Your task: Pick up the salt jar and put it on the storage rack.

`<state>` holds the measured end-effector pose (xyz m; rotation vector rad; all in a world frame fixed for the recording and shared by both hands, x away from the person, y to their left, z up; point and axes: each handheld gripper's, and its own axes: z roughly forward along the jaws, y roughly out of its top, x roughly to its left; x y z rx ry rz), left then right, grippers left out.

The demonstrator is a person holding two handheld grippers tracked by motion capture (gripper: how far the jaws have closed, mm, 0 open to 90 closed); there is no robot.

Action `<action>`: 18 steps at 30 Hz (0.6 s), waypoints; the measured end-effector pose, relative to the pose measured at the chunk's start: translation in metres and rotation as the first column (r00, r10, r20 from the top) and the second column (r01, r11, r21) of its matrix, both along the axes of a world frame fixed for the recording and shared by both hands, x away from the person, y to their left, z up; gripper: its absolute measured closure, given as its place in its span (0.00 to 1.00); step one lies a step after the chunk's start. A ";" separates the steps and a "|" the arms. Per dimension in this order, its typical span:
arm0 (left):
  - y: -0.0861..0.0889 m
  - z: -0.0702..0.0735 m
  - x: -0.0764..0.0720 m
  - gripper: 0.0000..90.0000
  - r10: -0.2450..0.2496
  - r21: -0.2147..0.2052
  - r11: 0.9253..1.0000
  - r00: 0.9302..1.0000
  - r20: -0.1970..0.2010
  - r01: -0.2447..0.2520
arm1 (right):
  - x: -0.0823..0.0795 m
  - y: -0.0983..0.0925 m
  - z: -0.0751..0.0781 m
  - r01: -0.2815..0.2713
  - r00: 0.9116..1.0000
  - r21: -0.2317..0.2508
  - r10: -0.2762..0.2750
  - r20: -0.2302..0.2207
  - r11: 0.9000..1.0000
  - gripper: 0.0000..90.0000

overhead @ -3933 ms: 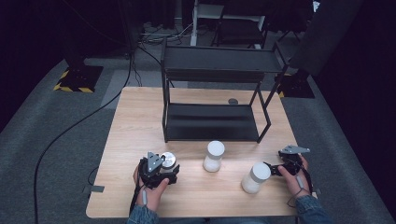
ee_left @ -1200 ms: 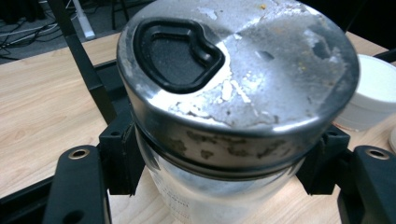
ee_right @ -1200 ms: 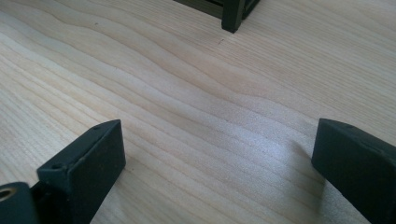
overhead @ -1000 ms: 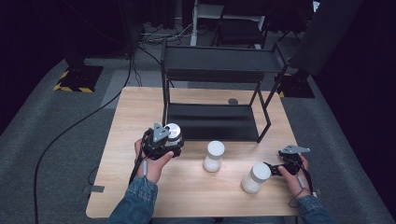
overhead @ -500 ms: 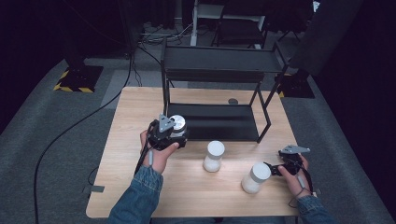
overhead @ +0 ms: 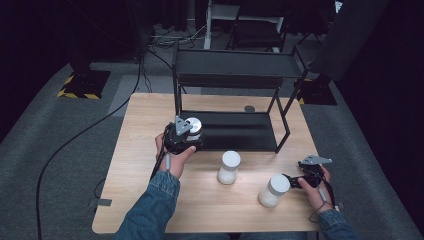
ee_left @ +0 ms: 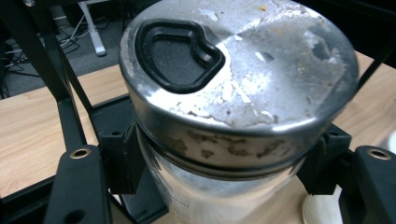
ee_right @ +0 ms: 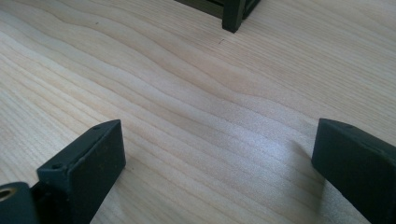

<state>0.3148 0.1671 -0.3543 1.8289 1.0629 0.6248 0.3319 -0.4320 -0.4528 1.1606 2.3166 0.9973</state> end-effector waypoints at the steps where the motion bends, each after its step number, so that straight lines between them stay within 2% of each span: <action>1: -0.001 -0.001 0.004 0.33 0.001 -0.008 1.000 1.000 0.003 0.000 | 0.000 0.000 0.000 0.000 1.000 0.000 0.000 0.000 1.000 0.03; 7: -0.006 -0.002 0.017 0.33 -0.010 -0.016 1.000 1.000 0.005 0.011 | 0.000 0.000 0.000 0.000 1.000 -0.001 0.000 0.001 1.000 0.03; 18: -0.010 -0.005 0.033 0.33 0.000 -0.031 1.000 1.000 -0.004 0.000 | 0.000 0.000 0.000 0.001 1.000 0.000 -0.001 0.000 1.000 0.03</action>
